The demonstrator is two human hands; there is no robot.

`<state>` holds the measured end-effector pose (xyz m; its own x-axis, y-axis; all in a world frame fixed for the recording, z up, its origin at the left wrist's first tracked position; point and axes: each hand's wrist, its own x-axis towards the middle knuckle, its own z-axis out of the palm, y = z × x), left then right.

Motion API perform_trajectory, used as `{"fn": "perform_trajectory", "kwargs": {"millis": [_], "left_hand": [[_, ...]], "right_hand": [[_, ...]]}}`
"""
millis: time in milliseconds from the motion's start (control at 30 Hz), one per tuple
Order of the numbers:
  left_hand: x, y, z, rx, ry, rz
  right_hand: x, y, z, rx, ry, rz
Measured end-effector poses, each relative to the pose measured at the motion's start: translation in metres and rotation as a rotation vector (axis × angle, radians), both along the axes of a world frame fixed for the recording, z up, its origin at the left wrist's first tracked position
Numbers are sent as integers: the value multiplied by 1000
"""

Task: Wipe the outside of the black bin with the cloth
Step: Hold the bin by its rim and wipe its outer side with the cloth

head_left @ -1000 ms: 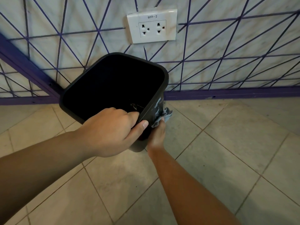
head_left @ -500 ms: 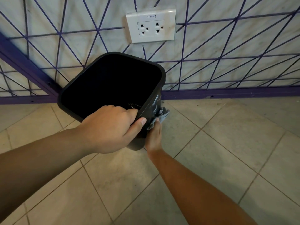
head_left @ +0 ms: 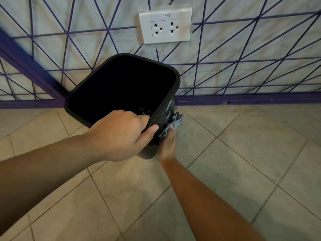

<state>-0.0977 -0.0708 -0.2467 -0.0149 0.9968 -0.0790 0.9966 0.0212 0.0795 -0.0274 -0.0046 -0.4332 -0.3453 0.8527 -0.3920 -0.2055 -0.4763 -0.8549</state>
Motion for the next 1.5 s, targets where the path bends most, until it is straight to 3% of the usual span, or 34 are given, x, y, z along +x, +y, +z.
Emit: {"fn": "perform_trajectory", "kwargs": {"millis": [367, 767, 1033, 1500], "left_hand": [[-1, 0, -2, -1, -33, -1], [-6, 0, -5, 34, -20, -21], [-6, 0, -4, 10, -21, -11], [-9, 0, -8, 68, -20, -37]], "right_hand": [[-3, 2, -13, -7, -1, 23], [6, 8, -32, 143, 30, 82], [3, 9, -22, 126, -45, 67], [3, 9, -25, 137, 19, 93]]}}
